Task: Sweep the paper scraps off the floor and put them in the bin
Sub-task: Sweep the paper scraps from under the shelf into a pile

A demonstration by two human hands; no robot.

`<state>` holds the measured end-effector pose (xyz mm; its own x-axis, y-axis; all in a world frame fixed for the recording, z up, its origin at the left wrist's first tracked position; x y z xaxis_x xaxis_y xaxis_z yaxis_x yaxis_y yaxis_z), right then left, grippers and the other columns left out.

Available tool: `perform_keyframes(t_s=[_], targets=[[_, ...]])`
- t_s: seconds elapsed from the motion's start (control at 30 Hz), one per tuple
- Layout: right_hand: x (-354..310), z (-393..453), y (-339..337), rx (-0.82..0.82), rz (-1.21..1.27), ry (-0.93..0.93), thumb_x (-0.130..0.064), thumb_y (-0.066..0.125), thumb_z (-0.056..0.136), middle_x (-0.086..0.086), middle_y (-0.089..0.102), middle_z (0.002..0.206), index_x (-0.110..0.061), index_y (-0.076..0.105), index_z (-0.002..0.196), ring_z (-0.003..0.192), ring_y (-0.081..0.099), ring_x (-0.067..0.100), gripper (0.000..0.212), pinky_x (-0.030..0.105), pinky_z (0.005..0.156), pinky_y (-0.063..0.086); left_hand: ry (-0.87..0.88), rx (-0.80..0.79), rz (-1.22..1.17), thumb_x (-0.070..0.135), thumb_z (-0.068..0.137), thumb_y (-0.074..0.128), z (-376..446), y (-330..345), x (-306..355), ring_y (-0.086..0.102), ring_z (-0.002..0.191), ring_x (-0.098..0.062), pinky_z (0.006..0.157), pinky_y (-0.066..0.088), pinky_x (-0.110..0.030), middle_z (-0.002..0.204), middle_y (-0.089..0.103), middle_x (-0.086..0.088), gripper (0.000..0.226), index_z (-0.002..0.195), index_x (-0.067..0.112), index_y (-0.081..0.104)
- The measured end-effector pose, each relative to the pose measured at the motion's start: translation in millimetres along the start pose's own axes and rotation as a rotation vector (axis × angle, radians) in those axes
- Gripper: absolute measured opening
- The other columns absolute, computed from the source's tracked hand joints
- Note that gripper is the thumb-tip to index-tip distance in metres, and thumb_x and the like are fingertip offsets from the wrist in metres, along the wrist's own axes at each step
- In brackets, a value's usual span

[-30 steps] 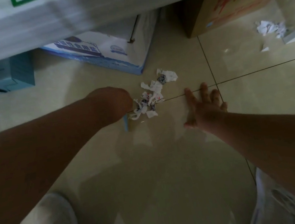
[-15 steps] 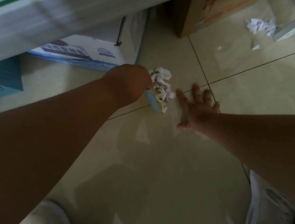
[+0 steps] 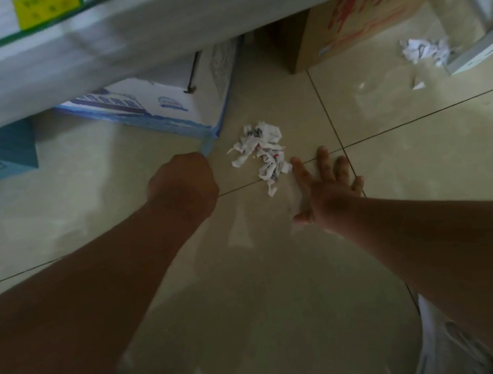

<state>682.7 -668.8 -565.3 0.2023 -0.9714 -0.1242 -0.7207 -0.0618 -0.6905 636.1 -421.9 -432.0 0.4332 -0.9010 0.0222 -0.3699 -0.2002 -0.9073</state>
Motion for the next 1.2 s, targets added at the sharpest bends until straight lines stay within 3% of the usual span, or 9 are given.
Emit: perform_keyframes(t_s=[0.13,0.2,0.3,0.4,0.67,0.83,0.9,1.0,1.2], targets=[[0,0,0,0.014,-0.012,-0.015,-0.06,0.081,0.071,-0.002,-0.045,0.157,-0.061,-0.028,0.142,0.148,-0.028,0.043,0.131,0.076,0.113,0.002,0.01,-0.159,-0.012,0.014,0.106,0.042,32,21,62,0.049,0.139,-0.03,0.11,0.041,-0.041,0.154,0.047,-0.011,0.046,0.152,0.011,0.043],[0,1,1,0.007,-0.015,-0.014,-0.061,0.08,0.071,-0.002,-0.045,0.157,-0.061,-0.029,0.142,0.148,-0.028,0.043,0.13,0.076,0.113,0.002,0.062,-0.19,0.005,0.014,0.109,0.038,40,33,89,0.047,0.14,-0.029,0.113,0.038,-0.04,0.154,0.047,-0.013,0.043,0.151,0.008,0.042],[1,3,2,0.006,-0.025,-0.015,-0.064,0.079,0.07,-0.001,-0.046,0.156,-0.061,-0.03,0.141,0.148,-0.029,0.043,0.13,0.076,0.113,0.001,0.128,-0.134,-0.064,0.021,0.105,0.05,34,34,119,0.061,0.124,-0.032,0.097,0.051,-0.04,0.133,0.064,-0.012,0.031,0.132,0.012,0.062],[2,2,3,-0.002,-0.034,-0.017,-0.064,0.078,0.07,-0.001,-0.047,0.156,-0.06,-0.027,0.143,0.148,-0.029,0.043,0.128,0.075,0.113,0.001,0.148,-0.19,-0.125,0.028,0.107,0.05,28,36,132,0.053,0.135,-0.032,0.111,0.041,-0.046,0.146,0.057,-0.01,0.039,0.143,0.015,0.055],[1,1,0,-0.012,0.003,-0.018,-0.062,0.077,0.074,-0.002,-0.047,0.155,-0.062,-0.033,0.139,0.147,-0.03,0.042,0.128,0.074,0.114,0.001,0.383,0.081,0.086,0.022,0.099,0.043,-5,22,68,0.072,0.086,-0.033,0.072,0.056,-0.043,0.108,0.071,-0.01,0.051,0.15,0.014,0.042],[1,0,-1,-0.028,0.006,-0.002,-0.06,0.078,0.073,-0.003,-0.048,0.155,-0.063,-0.033,0.138,0.147,-0.031,0.041,0.129,0.074,0.114,0.001,0.711,0.152,0.319,0.022,0.077,0.057,-50,45,-9,0.064,0.051,-0.03,0.038,0.047,-0.032,0.085,0.072,-0.009,0.059,0.135,0.012,0.063],[0,0,-1,-0.022,0.011,0.0,-0.061,0.079,0.072,-0.003,-0.048,0.155,-0.064,-0.033,0.138,0.147,-0.031,0.041,0.13,0.074,0.114,0.001,0.783,-0.032,0.465,0.019,0.077,0.067,-61,61,-24,0.069,0.065,-0.029,0.046,0.052,-0.034,0.096,0.071,-0.008,0.068,0.144,0.015,0.053],[0,0,-2,-0.019,0.004,0.001,-0.06,0.08,0.071,-0.002,-0.047,0.156,-0.063,-0.033,0.139,0.148,-0.03,0.042,0.131,0.075,0.113,0.001,0.725,-0.315,0.545,0.023,0.103,0.041,-56,71,-16,0.064,0.113,-0.03,0.084,0.053,-0.04,0.14,0.055,-0.006,0.062,0.162,0.024,0.021],[1,-1,-1,-0.019,-0.013,0.0,-0.058,0.08,0.072,-0.002,-0.045,0.157,-0.062,-0.032,0.14,0.148,-0.03,0.042,0.131,0.075,0.114,0.002,0.577,-0.152,0.453,0.029,0.105,0.038,-6,48,41,0.059,0.127,-0.025,0.103,0.045,-0.037,0.146,0.054,0.0,0.049,0.154,0.036,0.041]])
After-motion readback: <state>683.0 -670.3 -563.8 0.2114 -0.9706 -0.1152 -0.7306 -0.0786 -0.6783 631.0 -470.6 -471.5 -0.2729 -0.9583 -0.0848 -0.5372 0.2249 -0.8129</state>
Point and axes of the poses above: each hand's wrist, its own z-axis towards the middle knuckle, its own y-axis out of the palm, x = y × z, the point moved 7 cm from there along z, towards the middle knuckle
